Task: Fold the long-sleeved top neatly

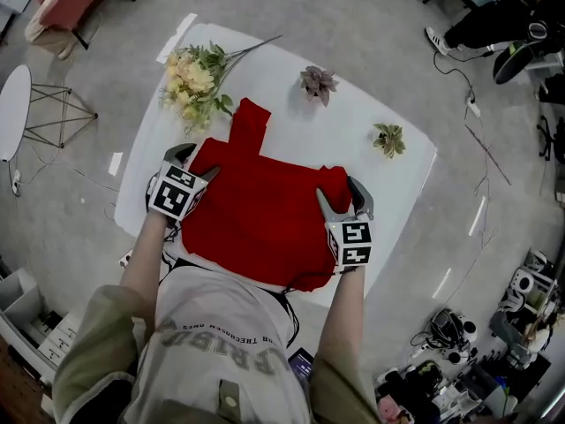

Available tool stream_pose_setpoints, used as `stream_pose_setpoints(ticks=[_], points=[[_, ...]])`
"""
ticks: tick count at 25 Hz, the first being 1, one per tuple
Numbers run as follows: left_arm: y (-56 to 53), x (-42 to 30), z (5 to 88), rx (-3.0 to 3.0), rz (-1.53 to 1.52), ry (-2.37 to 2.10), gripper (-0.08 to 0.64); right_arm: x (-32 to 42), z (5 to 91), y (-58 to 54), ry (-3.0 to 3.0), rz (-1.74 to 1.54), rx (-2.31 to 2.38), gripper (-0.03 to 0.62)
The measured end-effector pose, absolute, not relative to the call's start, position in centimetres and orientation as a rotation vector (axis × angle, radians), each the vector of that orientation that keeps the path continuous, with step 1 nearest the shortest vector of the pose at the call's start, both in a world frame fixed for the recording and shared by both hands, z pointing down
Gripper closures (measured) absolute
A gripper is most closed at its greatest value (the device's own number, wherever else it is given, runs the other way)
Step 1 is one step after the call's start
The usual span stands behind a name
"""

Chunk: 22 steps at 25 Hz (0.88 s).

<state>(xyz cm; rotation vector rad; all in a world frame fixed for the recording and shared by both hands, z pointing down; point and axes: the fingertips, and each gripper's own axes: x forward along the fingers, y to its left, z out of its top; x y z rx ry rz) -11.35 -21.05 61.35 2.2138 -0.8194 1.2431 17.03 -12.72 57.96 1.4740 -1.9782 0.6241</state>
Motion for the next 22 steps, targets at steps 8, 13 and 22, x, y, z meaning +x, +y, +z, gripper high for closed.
stream_pose_setpoints(ticks=[8, 13, 22], points=[[-20.3, -11.3, 61.7, 2.164, 1.233, -0.864, 0.364, 17.8, 58.4, -12.5, -2.003, 0.568, 1.389, 0.441], [-19.9, -10.8, 59.0, 2.272, 1.233, -0.936, 0.502, 17.9, 56.8, -11.7, -2.049, 0.509, 1.345, 0.53], [-20.3, -8.1, 50.5, 2.471, 1.05, -0.984, 0.517, 20.7, 51.2, -10.0, -2.116, 0.417, 1.447, 0.546]])
